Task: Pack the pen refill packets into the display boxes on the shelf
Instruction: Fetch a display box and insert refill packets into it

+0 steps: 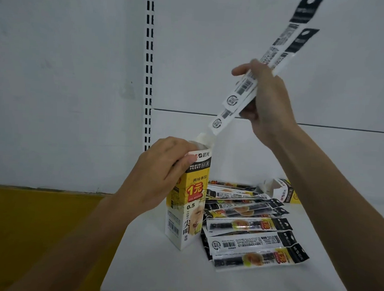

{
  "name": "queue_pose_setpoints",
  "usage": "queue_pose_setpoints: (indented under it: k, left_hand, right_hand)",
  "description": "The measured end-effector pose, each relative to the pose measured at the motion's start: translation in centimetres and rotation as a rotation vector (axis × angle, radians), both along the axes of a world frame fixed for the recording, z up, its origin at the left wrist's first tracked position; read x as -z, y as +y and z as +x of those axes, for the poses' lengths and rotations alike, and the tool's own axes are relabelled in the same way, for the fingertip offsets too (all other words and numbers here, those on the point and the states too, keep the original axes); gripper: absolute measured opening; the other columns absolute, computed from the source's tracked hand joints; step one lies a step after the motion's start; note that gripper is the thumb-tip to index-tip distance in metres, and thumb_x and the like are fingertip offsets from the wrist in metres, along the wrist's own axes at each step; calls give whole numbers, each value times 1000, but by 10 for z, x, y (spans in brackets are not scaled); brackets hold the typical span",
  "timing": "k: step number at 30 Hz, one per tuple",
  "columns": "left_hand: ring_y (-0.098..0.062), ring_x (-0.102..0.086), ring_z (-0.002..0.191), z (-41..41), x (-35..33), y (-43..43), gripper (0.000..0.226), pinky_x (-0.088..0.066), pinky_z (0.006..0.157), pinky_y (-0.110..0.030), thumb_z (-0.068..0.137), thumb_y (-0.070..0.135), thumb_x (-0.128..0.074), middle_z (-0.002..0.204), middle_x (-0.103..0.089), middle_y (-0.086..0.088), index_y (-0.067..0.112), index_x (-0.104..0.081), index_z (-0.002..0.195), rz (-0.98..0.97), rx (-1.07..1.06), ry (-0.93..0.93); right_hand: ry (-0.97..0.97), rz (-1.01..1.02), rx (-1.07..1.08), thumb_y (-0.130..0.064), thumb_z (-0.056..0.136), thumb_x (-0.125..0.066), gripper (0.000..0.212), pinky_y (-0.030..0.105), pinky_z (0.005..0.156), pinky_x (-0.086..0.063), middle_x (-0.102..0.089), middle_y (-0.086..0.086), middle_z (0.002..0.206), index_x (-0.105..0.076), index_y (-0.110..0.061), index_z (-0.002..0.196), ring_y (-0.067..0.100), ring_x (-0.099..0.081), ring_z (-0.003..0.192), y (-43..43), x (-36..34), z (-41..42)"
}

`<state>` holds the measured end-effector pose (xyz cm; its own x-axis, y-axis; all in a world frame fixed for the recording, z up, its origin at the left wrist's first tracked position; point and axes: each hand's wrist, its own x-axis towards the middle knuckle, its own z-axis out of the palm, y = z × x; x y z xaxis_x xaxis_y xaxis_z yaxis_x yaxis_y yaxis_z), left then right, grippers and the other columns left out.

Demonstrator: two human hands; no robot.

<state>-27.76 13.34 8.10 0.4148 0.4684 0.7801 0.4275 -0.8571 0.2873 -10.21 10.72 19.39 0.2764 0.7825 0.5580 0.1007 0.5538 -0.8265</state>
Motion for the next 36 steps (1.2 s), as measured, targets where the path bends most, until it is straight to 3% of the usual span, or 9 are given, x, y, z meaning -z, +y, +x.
queue_pose_setpoints:
  k: [5,10,14,17,21,24,28,33,36]
  left_hand:
    - [-5,-48,98,3,0,-1,48,-41,78,-25,89,48,-26,102,-54,14,25,-59,113,-26,-24,21]
    - [-2,-46,98,3,1,-1,50,-38,78,-17,88,50,-25,104,-51,14,24,-59,114,-28,-32,20]
    - [0,-46,101,2,3,-1,48,-39,80,-17,89,49,-25,107,-51,10,23,-59,113,-26,-22,5]
    - [10,-43,102,3,4,-1,49,-39,78,-4,88,49,-26,106,-43,13,22,-59,113,-37,-1,-38]
    - [4,-44,102,4,6,-1,51,-37,76,-1,88,50,-25,107,-44,16,22,-58,115,-29,-23,-24]
    - [2,-43,100,7,7,-2,48,-37,75,-4,88,49,-27,107,-46,17,20,-57,112,-28,-30,-48]
    - [1,-44,97,9,7,-1,44,-38,71,-8,82,49,-36,102,-45,16,21,-56,109,-60,-7,-60]
    - [10,-41,99,6,11,0,46,-38,72,-6,73,42,-60,107,-41,19,26,-52,115,-28,-25,-23]
    - [17,-40,101,6,10,0,46,-41,70,-1,72,49,-54,106,-41,20,32,-49,113,-20,-7,-28]
  right_hand:
    - [-300,7,74,-25,94,-48,26,26,45,-41,-58,2,57,-62,-10,79,22,-52,49,10,12,-8]
    - [-647,-8,65,-25,93,-52,24,18,41,-41,-58,-1,62,-64,-7,85,8,-50,40,15,23,-10]
    - [-925,-122,10,-27,90,-57,23,33,64,-51,-67,10,81,-66,-7,86,25,-62,73,17,39,-10]
    - [-810,-171,-94,-25,83,-66,15,29,78,-51,-68,0,91,-65,-17,96,18,-64,88,15,39,-6]
    - [-456,19,-106,-15,84,-65,13,11,52,-39,-64,-1,81,-65,-13,97,0,-50,57,10,28,-5]
    - [-657,-1,3,-12,81,-67,4,19,56,-45,-68,-1,75,-66,-12,85,6,-57,59,11,31,-5]
    - [-858,-180,19,-22,74,-71,25,49,80,-52,-71,9,91,-65,-6,92,28,-66,86,17,43,-1]
    - [-603,5,53,-24,77,-73,23,29,69,-49,-68,4,88,-68,-14,97,11,-58,68,17,39,-3]
    - [-705,12,107,-16,78,-71,7,16,56,-38,-62,3,70,-66,-11,79,3,-46,55,15,41,-8]
